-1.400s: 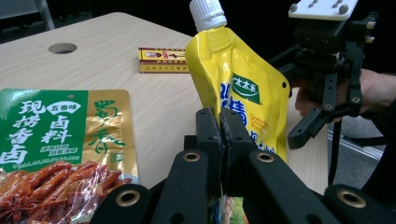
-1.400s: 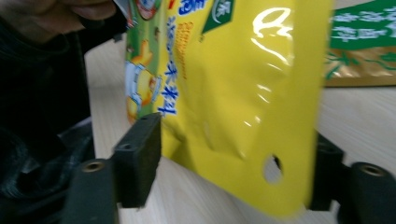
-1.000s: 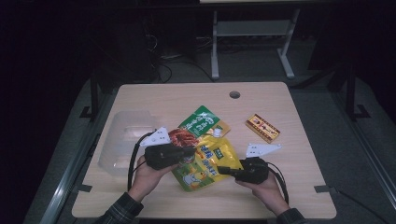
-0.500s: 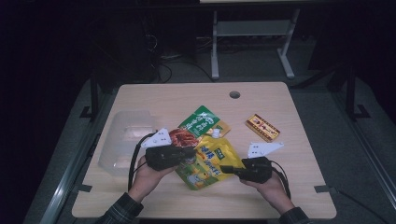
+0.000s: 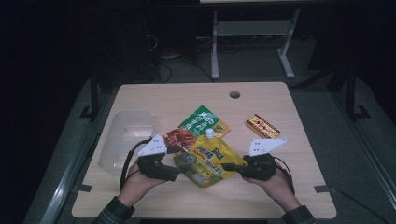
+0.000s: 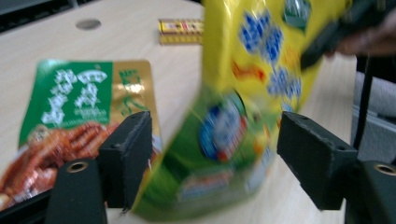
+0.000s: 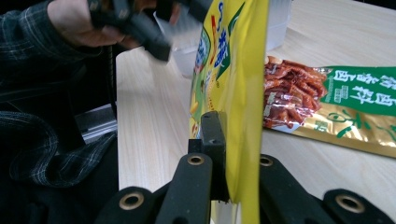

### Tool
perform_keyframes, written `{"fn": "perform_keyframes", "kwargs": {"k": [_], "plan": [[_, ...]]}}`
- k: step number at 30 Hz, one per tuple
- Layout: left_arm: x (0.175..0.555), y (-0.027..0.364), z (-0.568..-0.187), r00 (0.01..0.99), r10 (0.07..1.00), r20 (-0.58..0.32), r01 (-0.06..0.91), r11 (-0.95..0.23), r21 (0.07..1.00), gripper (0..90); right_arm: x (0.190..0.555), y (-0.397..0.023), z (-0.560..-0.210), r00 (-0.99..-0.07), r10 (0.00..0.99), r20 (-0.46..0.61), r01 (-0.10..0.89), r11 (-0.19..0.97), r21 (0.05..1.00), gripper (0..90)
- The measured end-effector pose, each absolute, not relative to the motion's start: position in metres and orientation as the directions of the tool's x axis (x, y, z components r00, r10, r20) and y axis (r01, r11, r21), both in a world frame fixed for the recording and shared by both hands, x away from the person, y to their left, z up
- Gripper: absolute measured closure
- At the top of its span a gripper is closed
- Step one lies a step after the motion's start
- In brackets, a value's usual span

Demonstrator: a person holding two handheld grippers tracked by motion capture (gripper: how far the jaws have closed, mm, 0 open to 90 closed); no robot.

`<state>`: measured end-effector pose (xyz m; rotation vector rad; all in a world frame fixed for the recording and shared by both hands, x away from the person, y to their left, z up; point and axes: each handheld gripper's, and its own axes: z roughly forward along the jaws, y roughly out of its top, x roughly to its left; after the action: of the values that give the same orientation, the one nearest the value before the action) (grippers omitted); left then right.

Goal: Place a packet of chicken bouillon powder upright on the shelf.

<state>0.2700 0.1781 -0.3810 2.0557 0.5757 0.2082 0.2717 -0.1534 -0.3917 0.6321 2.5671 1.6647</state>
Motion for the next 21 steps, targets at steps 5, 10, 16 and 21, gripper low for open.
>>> {"fn": "perform_keyframes", "kwargs": {"k": [5,10,16,21], "plan": [[0.254,0.181,-0.403,0.884,0.455,-0.108,0.349,-0.490,0.798,17.8,0.277,-0.152,-0.382,-0.915,0.353,0.195,0.326,0.363,0.873,90.0],[0.247,0.178,-0.415,0.899,0.425,-0.106,0.337,-0.519,0.786,15.9,0.284,-0.147,-0.375,-0.911,0.358,0.203,0.335,0.359,0.871,90.0],[0.244,0.169,-0.431,0.913,0.400,-0.081,0.314,-0.561,0.766,15.7,0.295,-0.137,-0.367,-0.915,0.352,0.198,0.330,0.368,0.869,90.0],[0.240,0.164,-0.438,0.917,0.389,-0.090,0.315,-0.565,0.762,15.7,0.303,-0.130,-0.363,-0.915,0.352,0.194,0.328,0.374,0.867,90.0]]}}
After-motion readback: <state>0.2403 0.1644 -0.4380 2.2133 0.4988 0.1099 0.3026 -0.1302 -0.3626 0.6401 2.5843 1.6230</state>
